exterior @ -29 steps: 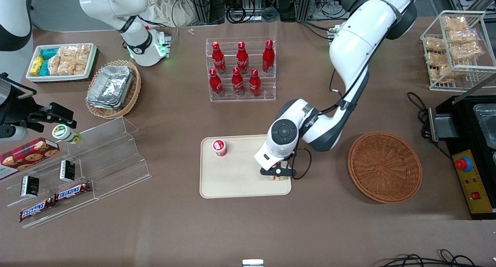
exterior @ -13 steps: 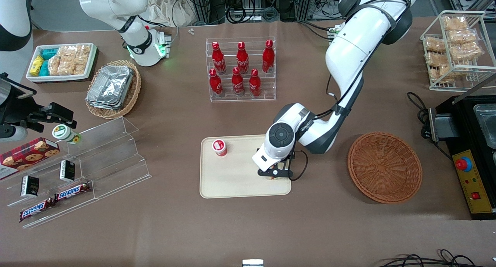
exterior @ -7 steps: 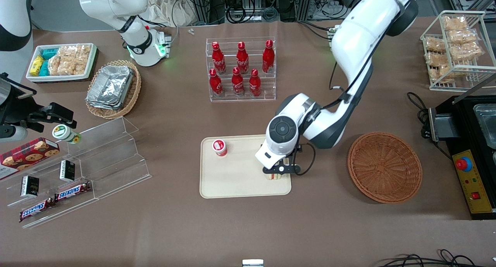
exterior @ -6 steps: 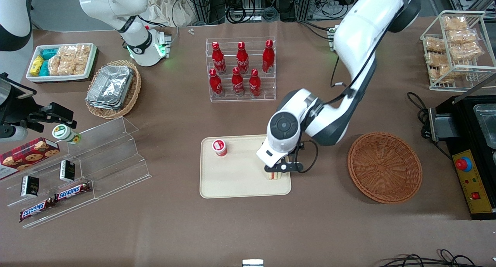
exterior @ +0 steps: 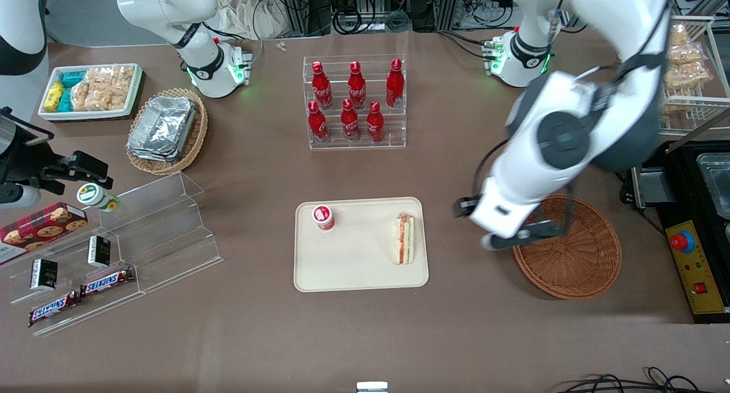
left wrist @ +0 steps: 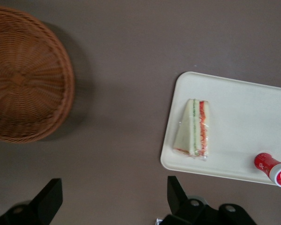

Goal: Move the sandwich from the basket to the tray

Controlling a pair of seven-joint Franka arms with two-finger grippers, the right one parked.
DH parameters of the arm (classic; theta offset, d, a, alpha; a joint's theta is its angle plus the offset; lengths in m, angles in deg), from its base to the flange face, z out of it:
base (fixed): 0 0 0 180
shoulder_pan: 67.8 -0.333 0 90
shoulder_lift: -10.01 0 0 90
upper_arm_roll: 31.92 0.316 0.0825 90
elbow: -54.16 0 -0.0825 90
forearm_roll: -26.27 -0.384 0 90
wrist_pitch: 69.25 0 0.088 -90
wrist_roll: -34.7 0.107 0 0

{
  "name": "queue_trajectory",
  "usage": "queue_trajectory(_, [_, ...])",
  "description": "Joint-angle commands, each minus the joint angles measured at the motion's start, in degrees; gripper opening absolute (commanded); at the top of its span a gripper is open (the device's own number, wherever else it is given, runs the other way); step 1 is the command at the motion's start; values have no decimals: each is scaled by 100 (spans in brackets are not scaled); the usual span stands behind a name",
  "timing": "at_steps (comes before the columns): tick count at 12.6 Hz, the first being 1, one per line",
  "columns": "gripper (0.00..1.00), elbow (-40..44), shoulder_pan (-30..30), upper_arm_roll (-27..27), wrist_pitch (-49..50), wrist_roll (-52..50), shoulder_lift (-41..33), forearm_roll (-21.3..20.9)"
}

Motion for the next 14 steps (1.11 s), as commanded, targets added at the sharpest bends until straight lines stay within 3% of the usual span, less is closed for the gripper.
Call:
queue_trajectory(1, [99,-358,-488,-42,275,393,-587,153])
queue_trajectory(3, [99,-533,-910,-33,434,980,-937,328])
queue_trajectory(5, [99,-1277,-1359,19,295,1892,-1517,451])
queue_trajectory(8, [99,-2193,-1281,862,-127,3203,-2265,749])
queue_trajectory(11, [100,-2196,-1220,1442,248,4206,-2364,742])
queue_trajectory(14, [100,-1879,-1237,1558,514,4982,-2171,654])
